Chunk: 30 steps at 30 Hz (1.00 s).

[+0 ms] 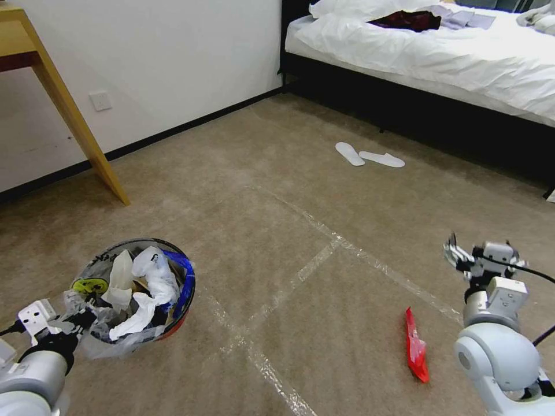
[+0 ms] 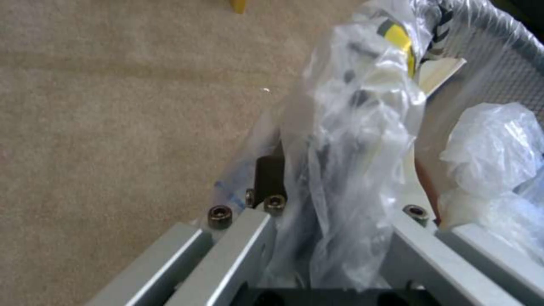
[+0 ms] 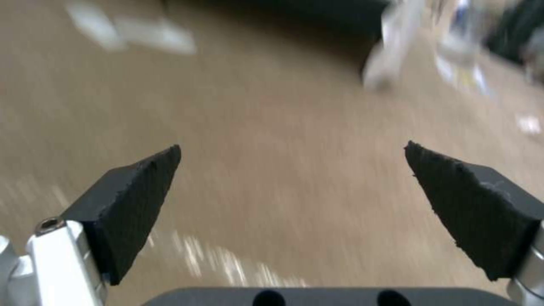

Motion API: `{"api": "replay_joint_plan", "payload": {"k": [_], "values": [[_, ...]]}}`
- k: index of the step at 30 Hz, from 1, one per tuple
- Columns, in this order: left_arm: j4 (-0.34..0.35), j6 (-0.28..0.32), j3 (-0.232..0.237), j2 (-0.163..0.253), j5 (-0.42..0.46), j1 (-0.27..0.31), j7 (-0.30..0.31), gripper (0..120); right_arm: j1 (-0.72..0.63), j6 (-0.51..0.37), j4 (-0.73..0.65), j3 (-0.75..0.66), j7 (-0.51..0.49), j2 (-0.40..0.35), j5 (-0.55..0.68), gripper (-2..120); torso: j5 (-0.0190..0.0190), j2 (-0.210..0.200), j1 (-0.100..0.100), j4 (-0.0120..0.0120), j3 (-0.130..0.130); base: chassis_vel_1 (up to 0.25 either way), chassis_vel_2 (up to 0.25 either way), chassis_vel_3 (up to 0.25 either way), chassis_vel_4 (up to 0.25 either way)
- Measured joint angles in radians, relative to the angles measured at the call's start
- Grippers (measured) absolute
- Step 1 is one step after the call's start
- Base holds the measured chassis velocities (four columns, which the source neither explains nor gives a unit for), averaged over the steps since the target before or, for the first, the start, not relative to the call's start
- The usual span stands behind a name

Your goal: Pick up the trash bin and place the garbage on the floor into it.

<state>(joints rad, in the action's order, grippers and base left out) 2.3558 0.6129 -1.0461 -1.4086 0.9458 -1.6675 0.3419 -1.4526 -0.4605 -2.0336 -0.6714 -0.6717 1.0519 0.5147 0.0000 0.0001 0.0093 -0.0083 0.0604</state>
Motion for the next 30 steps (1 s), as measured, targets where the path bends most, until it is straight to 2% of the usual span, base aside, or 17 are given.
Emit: {"api": "replay_joint_plan", "payload": {"k": [1,4,6,7,9,14,17,30], "values": [[0.000,-0.001,0.001,-0.002,-0.001,0.000,-0.001,1,-0.005,-0.040,0.029,0.002,-0.019,-0.009,0.044,100,0.0002,0.000,0.000,0.0000,0.000,0.000,0.000,0.000,0.000],[0.000,-0.001,0.002,-0.002,-0.002,0.000,-0.001,1,-0.008,-0.079,0.060,0.005,-0.040,-0.017,0.090,100,0.0002,0.000,0.000,0.0000,0.000,0.000,0.000,0.000,0.000],[0.005,-0.001,0.002,-0.004,-0.002,-0.001,-0.002,1,-0.016,-0.160,0.105,0.009,-0.082,-0.030,0.208,100,0.0003,0.000,0.000,0.0000,0.000,0.000,0.000,0.000,0.000],[0.005,-0.001,0.002,-0.004,-0.002,-0.001,-0.002,1,-0.016,-0.160,0.105,0.009,-0.082,-0.030,0.208,100,0.0003,0.000,0.000,0.0000,0.000,0.000,0.000,0.000,0.000],[0.010,-0.001,0.004,-0.006,-0.003,-0.002,-0.003,1,-0.026,-0.226,0.126,0.016,-0.132,-0.036,0.332,100,0.0002,0.000,0.000,0.0000,0.000,0.000,0.000,0.000,0.000],[0.012,-0.005,0.013,-0.017,-0.018,-0.007,-0.011,1,-0.026,-0.280,0.141,0.036,-0.185,-0.037,0.432,100,0.0000,0.000,0.000,0.0000,0.000,0.000,0.000,0.000,0.000],[0.016,-0.006,0.019,-0.026,-0.027,-0.009,-0.015,1,-0.025,-0.287,0.147,0.054,-0.202,-0.033,0.472,100,-0.0001,0.000,0.000,0.0001,0.000,0.000,0.000,0.000,0.000],[0.025,-0.007,0.008,-0.036,-0.034,-0.019,-0.014,1,0.032,-0.281,0.277,0.129,-0.166,-0.033,0.457,100,0.0000,0.000,0.000,0.0000,0.000,0.000,0.000,0.000,0.000]]}}
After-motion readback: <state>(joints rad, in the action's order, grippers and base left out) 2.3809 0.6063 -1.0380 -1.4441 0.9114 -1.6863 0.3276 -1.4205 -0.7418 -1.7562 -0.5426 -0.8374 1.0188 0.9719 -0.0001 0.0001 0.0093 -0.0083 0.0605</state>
